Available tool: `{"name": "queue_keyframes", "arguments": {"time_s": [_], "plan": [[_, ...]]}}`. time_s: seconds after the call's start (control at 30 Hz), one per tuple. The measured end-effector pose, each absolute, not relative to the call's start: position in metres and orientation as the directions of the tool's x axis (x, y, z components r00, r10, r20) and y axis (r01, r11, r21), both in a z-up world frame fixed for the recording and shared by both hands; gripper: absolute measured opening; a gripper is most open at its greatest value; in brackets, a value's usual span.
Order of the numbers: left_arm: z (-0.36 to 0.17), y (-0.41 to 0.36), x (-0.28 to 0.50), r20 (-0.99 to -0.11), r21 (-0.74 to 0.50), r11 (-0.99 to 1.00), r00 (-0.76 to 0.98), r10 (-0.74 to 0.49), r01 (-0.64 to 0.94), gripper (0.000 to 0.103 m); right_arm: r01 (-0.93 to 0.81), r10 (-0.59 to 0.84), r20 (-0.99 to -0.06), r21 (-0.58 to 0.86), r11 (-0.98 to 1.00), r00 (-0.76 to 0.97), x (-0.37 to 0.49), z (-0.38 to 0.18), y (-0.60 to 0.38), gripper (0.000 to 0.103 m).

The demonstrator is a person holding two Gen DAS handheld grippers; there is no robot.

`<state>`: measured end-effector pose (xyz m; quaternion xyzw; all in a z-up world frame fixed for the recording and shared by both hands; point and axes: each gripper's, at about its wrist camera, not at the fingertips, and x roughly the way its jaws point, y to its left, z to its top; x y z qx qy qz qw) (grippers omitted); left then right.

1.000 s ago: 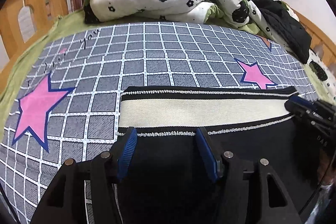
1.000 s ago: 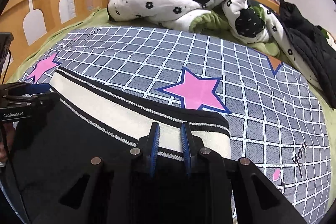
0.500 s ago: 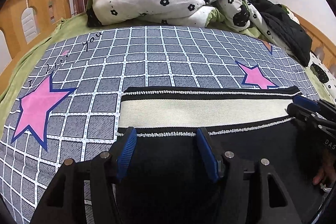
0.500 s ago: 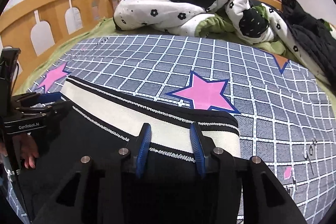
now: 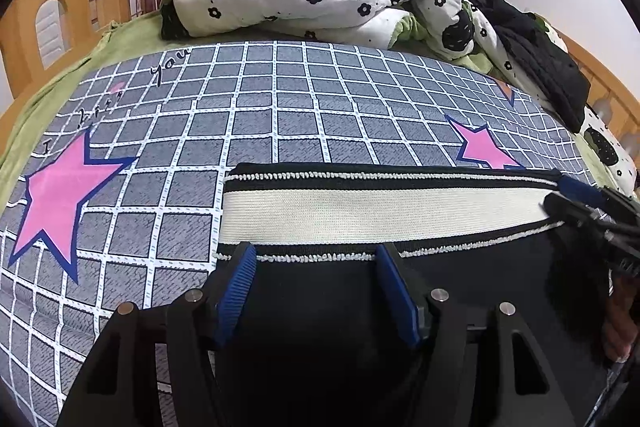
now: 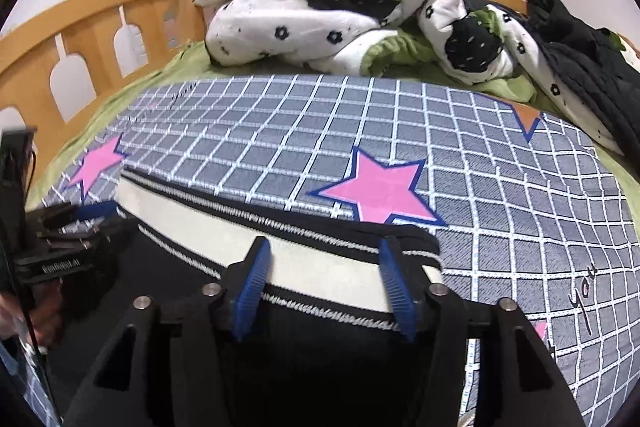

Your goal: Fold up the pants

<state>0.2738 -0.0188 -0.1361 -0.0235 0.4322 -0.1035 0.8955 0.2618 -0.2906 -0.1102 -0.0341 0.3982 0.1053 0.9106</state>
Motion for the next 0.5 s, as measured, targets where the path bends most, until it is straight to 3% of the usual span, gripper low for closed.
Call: {"name": "queue_keyframes", "arguments": {"time_s": [0.23, 0.33, 0.5], "plan": [[-0.129, -0.021, 0.273, -0.767, -0.111, 0.979, 0.612, -0.195, 0.173, 0.06, -0.246, 0.147, -0.752, -0.021, 0.969, 0.643, 0.265, -0.118, -0.286, 0.063], [-0.114, -0.016, 0.272, -0.706, -0.117, 0.981, 0.682, -0.191, 0.155, 0.059, -0.242, 0.167, -0.755, 0.01, 0.97, 0.635, 0.267, -0.118, -0.291, 0.063], [-0.133, -0.022, 0.279, -0.74, -0.094, 0.983, 0.649, -0.177, 0.161, 0.06, -0.235, 0.165, -0.751, 0.013, 0.972, 0.64, 0.267, -0.119, -0.291, 0.063]]}}
